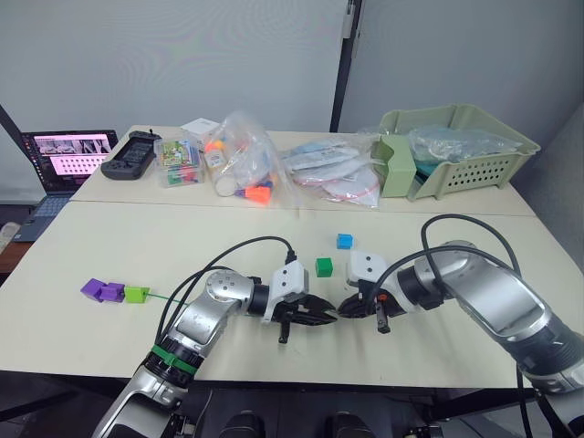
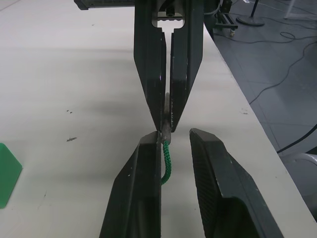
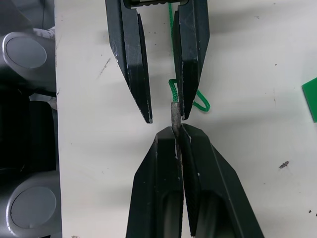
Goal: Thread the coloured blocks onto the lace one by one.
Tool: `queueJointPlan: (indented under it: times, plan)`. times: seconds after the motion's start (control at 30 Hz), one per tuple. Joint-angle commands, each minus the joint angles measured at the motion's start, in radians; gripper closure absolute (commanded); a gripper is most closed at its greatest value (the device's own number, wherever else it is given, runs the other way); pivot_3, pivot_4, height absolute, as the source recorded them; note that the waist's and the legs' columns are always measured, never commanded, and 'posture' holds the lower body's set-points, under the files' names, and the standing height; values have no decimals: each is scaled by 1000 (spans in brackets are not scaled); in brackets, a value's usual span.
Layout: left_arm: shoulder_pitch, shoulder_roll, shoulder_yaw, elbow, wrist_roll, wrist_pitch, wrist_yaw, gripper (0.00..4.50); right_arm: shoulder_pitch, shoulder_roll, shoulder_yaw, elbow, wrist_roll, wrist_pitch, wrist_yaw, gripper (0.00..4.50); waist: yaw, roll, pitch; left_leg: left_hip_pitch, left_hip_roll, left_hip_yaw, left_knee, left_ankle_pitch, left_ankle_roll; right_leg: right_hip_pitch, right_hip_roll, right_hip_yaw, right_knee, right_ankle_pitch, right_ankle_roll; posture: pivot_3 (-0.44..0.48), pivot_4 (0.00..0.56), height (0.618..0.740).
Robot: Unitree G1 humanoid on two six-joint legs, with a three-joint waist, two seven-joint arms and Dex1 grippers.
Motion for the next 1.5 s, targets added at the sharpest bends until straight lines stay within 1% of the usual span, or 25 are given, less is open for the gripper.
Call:
queueJointPlan:
  times: [0.03, 0.07, 0.17, 0.2, 0.53, 0.67, 0.8, 0.83, 0.9, 1.1, 1.2, 1.3, 1.4, 1.5]
  plan:
    - [-15, -11, 6, -11, -4, -19, 8, 3551, -3, -13, -30, -27, 21, -6, 1, 4500, 0, 0, 0, 0, 0, 0, 0, 0, 0, 0, 0, 0, 0, 0, 0, 0, 150, 734]
    - [-18, -14, 7, -8, -6, -19, 9, 3551, -4, -13, -29, -25, 19, -8, 2, 4500, 0, 0, 0, 0, 0, 0, 0, 0, 0, 0, 0, 0, 0, 0, 0, 0, 150, 734]
    - [-25, -22, 10, -1, -11, -14, 9, 4365, -6, -10, -27, -21, 18, -9, 2, 4500, 0, 0, 0, 0, 0, 0, 0, 0, 0, 0, 0, 0, 0, 0, 0, 0, 150, 734]
    - [-29, -24, 8, 2, -10, -11, 9, 4440, -6, -10, -27, -21, 19, -10, 2, 4500, 0, 0, 0, 0, 0, 0, 0, 0, 0, 0, 0, 0, 0, 0, 0, 0, 150, 734]
    - [-39, -18, 2, 19, -4, -7, 2, 4440, -6, -14, -38, -19, 21, -8, 1, 4500, 0, 0, 0, 0, 0, 0, 0, 0, 0, 0, 0, 0, 0, 0, 0, 0, 150, 734]
    - [-39, -14, 10, 23, -3, -9, 8, 4440, -4, 5, -68, -16, 32, -2, -24, 4500, 0, 0, 0, 0, 0, 0, 0, 0, 0, 0, 0, 0, 0, 0, 0, 0, 150, 734]
    - [-50, -3, 19, 37, 8, -12, 17, 4500, 15, -24, -97, -35, 71, 9, -8, 3095, 0, 0, 0, 0, 0, 0, 0, 0, 0, 0, 0, 0, 0, 0, 0, 0, 150, 734]
    - [-58, 2, 30, 41, 5, -9, 20, 4500, 33, -47, -118, -38, 80, 7, -3, 2814, 2, 0, 0, 0, 0, 0, 0, 0, 0, 0, 0, 0, 0, 0, 0, 0, 150, 734]
    - [-64, 19, 44, 47, 4, -16, 18, 4500, 67, -87, -160, -43, 98, 5, 2, 2103, 8, 0, 0, 0, 0, -1, 0, 0, 0, 0, 0, 0, 0, 0, 0, 0, 150, 734]
    - [-38, 67, 92, 53, -18, -29, 12, 4500, 139, -101, -302, -50, 163, 0, -49, 46, 6, 0, 0, 0, 1, -1, 0, 0, 0, 0, 0, 0, -1, 0, 0, 0, 150, 734]
    - [-16, 73, 120, 46, -41, -14, 18, 4500, 172, -105, -350, -19, 144, -51, -90, 14, 5, 0, 0, 0, 0, 0, 0, 0, 0, 0, 0, 0, -1, 0, 0, 0, 150, 734]
    - [5, 71, 140, 35, -53, -4, 25, 4500, 186, -68, -375, 45, 123, -116, -144, 14, 5, 0, 0, 0, 0, 0, 0, 0, 0, 0, 0, 0, -1, 0, 0, 0, 150, 734]
    - [27, 73, 152, 14, -64, 3, 31, 4500, 166, -28, -329, 155, 47, -241, -180, 14, 3, 0, 0, 0, 0, 1, 0, 0, 0, 1, 0, 0, -1, 0, 0, 0, 150, 734]
    - [40, 74, 158, -1, -70, 7, 35, 4500, 118, 21, -287, 265, -10, -338, -195, 14, 0, 0, 0, 0, 0, 1, 0, 0, 0, 0, 0, 0, -1, 0, 0, 0, 150, 734]
